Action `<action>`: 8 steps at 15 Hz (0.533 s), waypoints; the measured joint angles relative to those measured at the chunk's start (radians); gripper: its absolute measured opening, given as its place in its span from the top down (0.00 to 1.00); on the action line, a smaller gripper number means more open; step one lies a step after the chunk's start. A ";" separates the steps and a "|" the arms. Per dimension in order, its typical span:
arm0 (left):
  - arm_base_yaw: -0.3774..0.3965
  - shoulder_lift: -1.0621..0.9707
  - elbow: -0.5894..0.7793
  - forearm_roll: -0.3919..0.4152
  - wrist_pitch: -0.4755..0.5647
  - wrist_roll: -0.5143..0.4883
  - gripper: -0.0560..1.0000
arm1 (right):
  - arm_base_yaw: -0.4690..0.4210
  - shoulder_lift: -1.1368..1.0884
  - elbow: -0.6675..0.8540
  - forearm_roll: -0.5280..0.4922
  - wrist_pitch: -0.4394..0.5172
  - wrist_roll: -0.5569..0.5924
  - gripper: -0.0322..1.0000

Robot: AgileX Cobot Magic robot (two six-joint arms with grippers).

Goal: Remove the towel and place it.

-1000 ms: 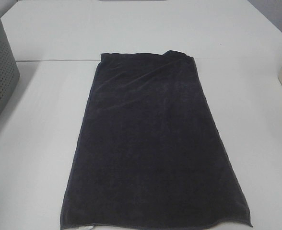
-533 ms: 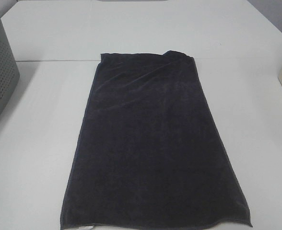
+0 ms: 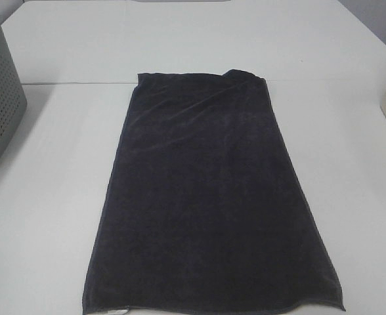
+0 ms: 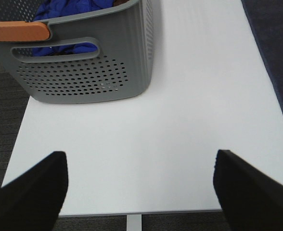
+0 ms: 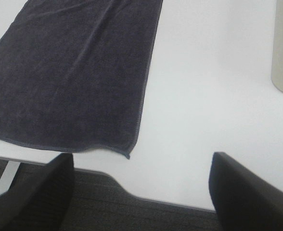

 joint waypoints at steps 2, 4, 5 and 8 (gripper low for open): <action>0.000 0.000 -0.002 -0.030 0.001 0.011 0.21 | 0.000 0.000 0.028 -0.005 -0.056 -0.030 0.23; 0.000 0.000 -0.002 -0.044 -0.009 0.018 0.21 | 0.000 0.000 0.030 -0.014 -0.070 -0.031 0.23; 0.000 -0.002 0.008 -0.051 -0.053 0.018 0.21 | 0.000 0.000 0.030 -0.016 -0.071 -0.031 0.23; 0.000 -0.002 0.039 -0.078 -0.118 0.022 0.22 | 0.000 0.000 0.030 -0.015 -0.072 -0.031 0.23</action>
